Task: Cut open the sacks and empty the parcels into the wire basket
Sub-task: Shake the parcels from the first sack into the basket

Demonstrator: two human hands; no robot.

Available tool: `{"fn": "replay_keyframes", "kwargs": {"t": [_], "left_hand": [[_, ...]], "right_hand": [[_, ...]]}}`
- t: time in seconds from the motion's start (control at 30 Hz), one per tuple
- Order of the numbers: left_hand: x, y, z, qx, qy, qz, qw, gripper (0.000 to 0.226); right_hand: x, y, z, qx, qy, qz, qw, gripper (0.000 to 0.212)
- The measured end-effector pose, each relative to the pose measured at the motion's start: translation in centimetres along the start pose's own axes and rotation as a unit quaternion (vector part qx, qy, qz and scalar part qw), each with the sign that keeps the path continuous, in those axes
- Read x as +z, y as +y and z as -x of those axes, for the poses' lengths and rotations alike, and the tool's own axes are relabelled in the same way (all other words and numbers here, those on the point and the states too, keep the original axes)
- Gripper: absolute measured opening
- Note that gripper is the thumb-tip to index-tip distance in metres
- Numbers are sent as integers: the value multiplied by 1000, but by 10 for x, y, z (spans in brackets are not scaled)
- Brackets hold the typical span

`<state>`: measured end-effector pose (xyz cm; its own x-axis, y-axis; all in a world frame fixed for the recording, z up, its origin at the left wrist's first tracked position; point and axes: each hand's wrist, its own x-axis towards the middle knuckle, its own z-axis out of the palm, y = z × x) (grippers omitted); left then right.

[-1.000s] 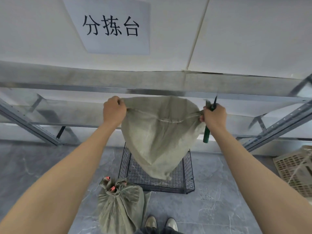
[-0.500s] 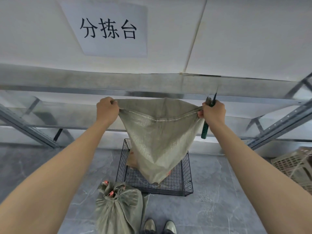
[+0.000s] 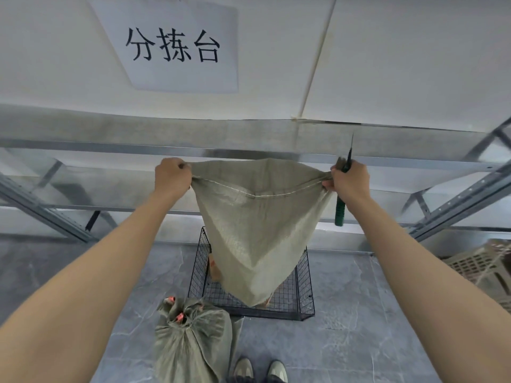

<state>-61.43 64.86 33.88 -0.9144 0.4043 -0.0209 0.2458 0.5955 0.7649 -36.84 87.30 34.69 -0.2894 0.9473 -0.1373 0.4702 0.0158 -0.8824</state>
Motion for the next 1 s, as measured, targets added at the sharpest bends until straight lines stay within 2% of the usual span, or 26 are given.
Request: {"fn": "replay_keyframes", "kwargs": {"t": [0.3, 0.4, 0.57, 0.63, 0.7, 0.8, 0.87, 1.0], "left_hand": [[-2, -8, 1, -38, 6, 18, 999, 20], [-9, -2, -4, -47, 33, 49, 997, 24], [-24, 17, -18, -31, 145, 103, 984, 24], [-27, 25, -19, -26, 171, 98, 980, 29], [-28, 24, -21, -45, 138, 93, 985, 24], [-25, 15, -15, -107, 39, 51, 992, 15], [-22, 10, -14, -115, 30, 42, 992, 16], [-28, 10, -13, -116, 27, 31, 992, 19]], "right_hand": [[3, 5, -2, 9, 13, -13, 1000, 8], [-3, -2, -4, 0, 62, -23, 998, 10], [-17, -24, -11, -64, 183, -61, 979, 11], [-19, -29, -12, -87, 204, -63, 973, 13], [-18, -26, -14, -74, 162, -43, 983, 11], [-13, -14, -14, -24, 82, -18, 996, 15], [-10, -10, -13, -17, 78, -20, 997, 21], [-12, -10, -14, -15, 89, -21, 996, 12]]}}
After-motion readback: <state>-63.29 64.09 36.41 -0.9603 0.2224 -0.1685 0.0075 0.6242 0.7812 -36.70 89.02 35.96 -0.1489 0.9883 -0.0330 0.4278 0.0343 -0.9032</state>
